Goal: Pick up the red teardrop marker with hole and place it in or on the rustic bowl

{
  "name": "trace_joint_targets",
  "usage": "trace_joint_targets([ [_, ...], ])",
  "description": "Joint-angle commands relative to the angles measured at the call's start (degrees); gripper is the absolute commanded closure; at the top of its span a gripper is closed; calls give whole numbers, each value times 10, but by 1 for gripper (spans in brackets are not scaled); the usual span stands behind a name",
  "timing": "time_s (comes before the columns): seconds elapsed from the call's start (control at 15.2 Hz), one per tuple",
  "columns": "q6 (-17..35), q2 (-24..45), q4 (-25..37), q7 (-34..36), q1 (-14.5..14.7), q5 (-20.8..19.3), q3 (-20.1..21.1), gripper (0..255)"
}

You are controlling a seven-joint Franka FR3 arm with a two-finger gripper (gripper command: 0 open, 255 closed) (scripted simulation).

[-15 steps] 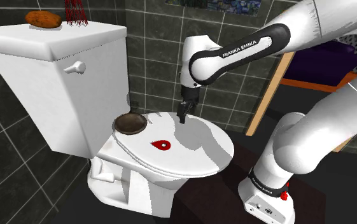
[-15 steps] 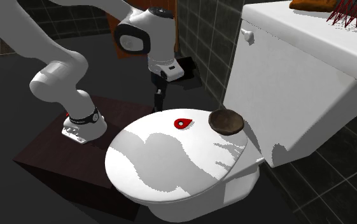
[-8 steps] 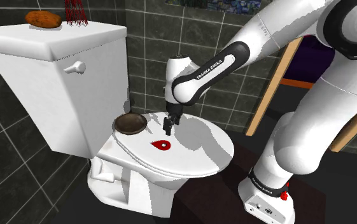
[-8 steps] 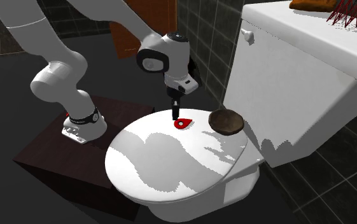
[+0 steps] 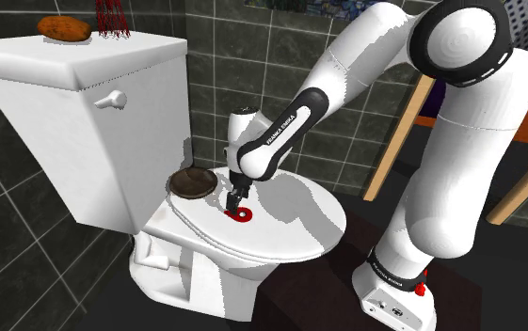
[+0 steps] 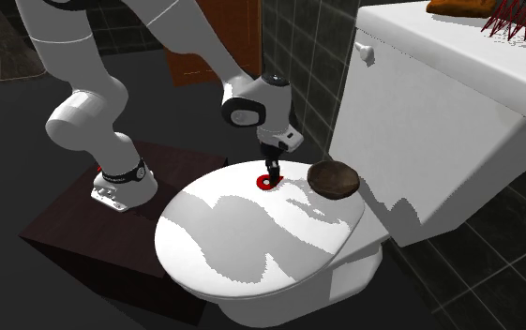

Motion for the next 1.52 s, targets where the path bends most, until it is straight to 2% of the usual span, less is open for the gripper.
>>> trace_joint_targets([
  [0.0,19,20,1,3,1,-3,0,0],
  [0.26,47,47,1,7,2,-8,-2,0],
  [0.79,46,48,2,7,3,-8,-2,0],
  [0.86,46,48,2,7,3,-8,-2,255],
  [1.45,47,48,2,7,3,-8,-2,255],
])
